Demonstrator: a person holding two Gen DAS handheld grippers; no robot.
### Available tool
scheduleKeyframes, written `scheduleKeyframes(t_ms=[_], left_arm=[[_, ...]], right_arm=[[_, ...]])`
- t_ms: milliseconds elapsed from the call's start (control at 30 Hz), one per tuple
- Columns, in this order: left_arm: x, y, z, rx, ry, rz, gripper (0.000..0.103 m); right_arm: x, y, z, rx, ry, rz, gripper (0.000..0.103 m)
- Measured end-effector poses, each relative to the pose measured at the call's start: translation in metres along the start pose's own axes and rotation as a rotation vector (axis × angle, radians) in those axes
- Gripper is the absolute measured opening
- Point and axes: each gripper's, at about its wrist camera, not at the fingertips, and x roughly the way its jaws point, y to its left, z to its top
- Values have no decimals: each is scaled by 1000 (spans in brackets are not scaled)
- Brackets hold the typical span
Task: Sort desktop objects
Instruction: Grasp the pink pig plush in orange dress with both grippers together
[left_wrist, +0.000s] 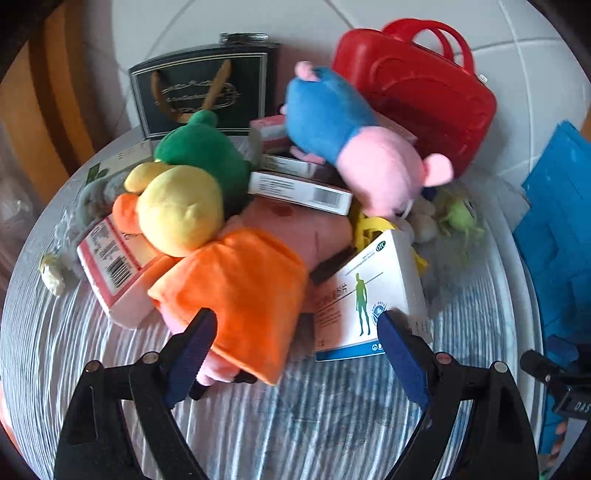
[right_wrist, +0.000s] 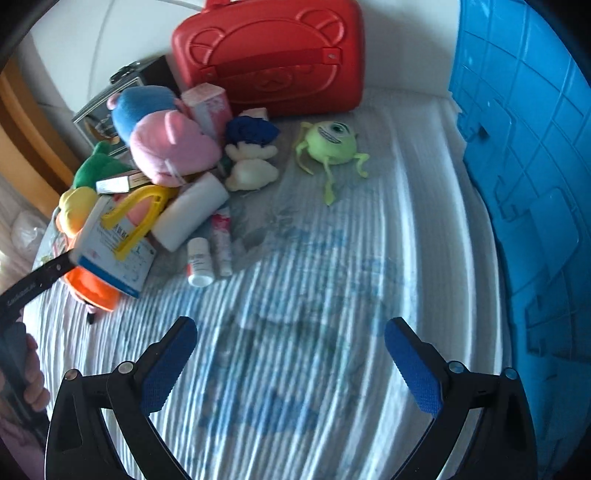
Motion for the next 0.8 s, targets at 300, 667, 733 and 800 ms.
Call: scheduleKeyframes(t_ms=[300, 667, 733, 800], left_arm=[[4, 37, -21, -64, 21, 108, 89], [39, 65, -42, -161, 38, 93, 59], [27, 76, -54, -137, 48, 95, 30], [22, 95, -68, -131, 96, 167, 10]], right_arm=[[-5, 1, 10, 7, -35, 57, 103], [7, 41, 10, -72, -22, 143, 103], [7, 57, 7, -113, -16, 162, 103], [2, 75, 4, -151, -23, 182, 103]])
